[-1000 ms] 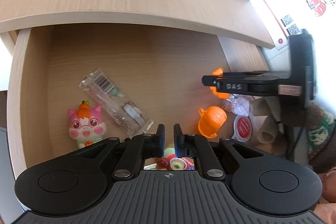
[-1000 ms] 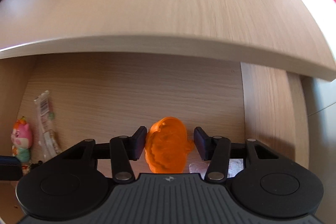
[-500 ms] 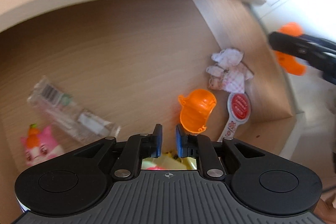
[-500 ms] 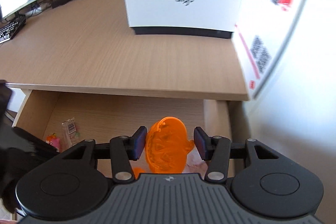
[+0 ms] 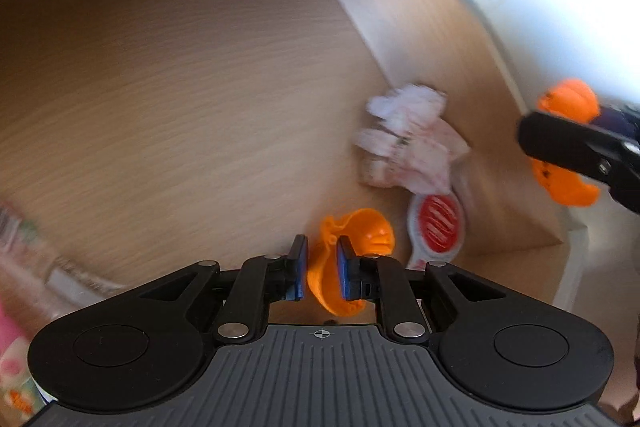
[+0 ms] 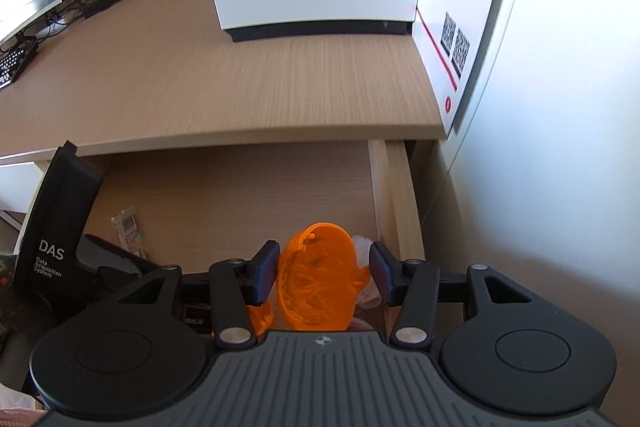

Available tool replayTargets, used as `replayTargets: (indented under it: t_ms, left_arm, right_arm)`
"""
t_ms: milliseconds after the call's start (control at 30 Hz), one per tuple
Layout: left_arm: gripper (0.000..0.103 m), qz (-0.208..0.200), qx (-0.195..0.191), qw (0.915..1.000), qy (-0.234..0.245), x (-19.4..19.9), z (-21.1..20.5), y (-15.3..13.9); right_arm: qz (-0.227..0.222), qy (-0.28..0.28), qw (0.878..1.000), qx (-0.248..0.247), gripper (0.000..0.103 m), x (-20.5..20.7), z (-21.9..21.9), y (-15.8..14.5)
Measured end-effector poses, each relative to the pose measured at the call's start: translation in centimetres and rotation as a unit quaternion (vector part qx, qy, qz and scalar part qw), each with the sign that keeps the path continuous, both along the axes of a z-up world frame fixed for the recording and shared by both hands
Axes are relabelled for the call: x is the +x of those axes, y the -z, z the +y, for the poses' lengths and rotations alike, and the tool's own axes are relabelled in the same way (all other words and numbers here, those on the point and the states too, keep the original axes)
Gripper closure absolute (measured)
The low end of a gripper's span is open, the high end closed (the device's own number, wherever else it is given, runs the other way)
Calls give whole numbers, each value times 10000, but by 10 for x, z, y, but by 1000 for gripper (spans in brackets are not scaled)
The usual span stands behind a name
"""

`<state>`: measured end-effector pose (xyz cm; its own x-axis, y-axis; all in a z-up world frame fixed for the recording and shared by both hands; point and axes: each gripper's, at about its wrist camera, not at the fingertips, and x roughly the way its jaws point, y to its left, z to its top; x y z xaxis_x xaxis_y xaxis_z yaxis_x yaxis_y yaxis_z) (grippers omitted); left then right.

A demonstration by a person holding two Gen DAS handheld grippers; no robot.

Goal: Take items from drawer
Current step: 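Carry both orange toys up onto the desktop beside the white case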

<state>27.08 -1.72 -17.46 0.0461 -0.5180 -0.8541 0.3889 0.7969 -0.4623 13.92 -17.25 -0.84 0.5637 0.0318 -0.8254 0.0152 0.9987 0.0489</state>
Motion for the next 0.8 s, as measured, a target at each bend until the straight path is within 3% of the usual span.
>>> replayTargets:
  t_ms: [233,400,533,667,800]
  left_arm:
    - [92,-379,192,9962,758,-11,-22,-12]
    - [94,-626,259,9943,824,-18,-27,-21]
    - [95,-768,83,9951,617,-22,-11,-41]
    - [95,-1036,-337,9940,18,-25,26,-82]
    - [95,-1732,-541,9804,-770,-12,59,-135]
  right_arm:
    - [-73,38,10000,47,54,-1,-4,2]
    - [-116,96,9999,45,54,0,-6,2]
    - [-187,84,9998,43,54,1,-6,-2]
    - [-337,57,9994,95,54,2,-4,-11]
    - [-727,43,9970,262,54,14,0,-30]
